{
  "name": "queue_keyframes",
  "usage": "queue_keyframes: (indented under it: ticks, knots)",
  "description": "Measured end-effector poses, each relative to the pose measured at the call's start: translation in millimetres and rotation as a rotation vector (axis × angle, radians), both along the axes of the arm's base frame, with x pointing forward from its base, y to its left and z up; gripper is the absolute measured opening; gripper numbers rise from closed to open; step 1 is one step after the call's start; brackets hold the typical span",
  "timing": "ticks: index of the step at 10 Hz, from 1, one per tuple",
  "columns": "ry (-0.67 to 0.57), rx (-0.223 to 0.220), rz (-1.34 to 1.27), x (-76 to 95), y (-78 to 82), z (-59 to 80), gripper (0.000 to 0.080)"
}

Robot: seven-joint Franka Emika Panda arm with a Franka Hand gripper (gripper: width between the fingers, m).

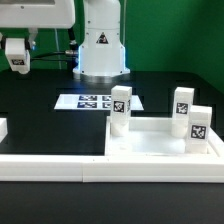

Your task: Assemble square table

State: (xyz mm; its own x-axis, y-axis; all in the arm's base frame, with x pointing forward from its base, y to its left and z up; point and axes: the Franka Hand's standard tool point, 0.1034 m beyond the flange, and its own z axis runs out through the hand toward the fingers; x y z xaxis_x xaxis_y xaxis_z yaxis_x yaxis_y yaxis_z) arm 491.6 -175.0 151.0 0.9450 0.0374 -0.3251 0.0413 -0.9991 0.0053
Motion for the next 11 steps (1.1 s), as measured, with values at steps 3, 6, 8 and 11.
queue_keyframes:
  ticks: [3,6,8,11]
  knots:
    - [-0.207,-0.021,-0.053,14.0,42.4,-2.7,0.0291]
    - [-0.4,-0.064,-0.091,70.6,86.8,16.0,0.0292]
    - [-0.559,-0.078,-0.071,74.9,82.5,13.7,0.0292]
    - [-0.765,-0.127,-0.043,74.4,73.1,14.6,0.0292]
